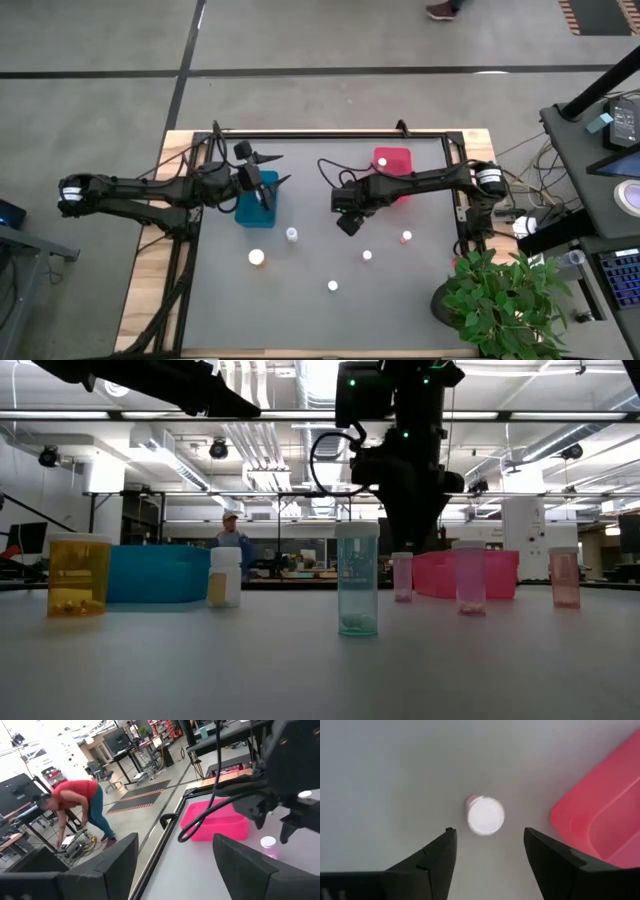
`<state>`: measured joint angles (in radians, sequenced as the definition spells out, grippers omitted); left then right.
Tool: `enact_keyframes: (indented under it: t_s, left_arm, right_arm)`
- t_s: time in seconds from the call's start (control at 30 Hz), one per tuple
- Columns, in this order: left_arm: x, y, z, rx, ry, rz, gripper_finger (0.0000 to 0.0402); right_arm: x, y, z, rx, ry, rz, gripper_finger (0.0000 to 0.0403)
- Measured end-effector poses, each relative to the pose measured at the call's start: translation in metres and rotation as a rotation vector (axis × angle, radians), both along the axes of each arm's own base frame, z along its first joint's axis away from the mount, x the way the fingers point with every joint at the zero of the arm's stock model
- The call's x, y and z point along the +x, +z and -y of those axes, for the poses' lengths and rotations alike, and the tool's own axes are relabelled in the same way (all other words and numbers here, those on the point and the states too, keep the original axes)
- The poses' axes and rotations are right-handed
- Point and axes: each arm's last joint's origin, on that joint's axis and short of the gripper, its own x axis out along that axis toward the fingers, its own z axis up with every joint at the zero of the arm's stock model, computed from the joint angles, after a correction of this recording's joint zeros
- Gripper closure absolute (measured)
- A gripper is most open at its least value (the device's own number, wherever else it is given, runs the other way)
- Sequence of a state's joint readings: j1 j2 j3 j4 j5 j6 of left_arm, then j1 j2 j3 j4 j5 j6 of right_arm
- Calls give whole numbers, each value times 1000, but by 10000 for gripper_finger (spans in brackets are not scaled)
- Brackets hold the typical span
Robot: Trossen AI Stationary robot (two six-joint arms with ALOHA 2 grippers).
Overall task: Pick and place medicine bottles into bin by pill shape (circle, oval)
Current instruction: Put the top pink tablet bottle into the red bin
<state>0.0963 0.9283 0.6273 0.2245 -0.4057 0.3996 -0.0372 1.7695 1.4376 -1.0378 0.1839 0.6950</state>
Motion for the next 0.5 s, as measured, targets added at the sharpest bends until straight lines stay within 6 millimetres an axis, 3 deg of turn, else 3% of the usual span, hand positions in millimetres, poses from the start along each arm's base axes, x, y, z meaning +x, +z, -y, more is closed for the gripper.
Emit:
enact_keyframes:
  t_s: [0.5]
  left_arm:
    - [0,0,0,0,0,0,164]
  right_arm:
    - [12,-23,5,-2,27,-16,173]
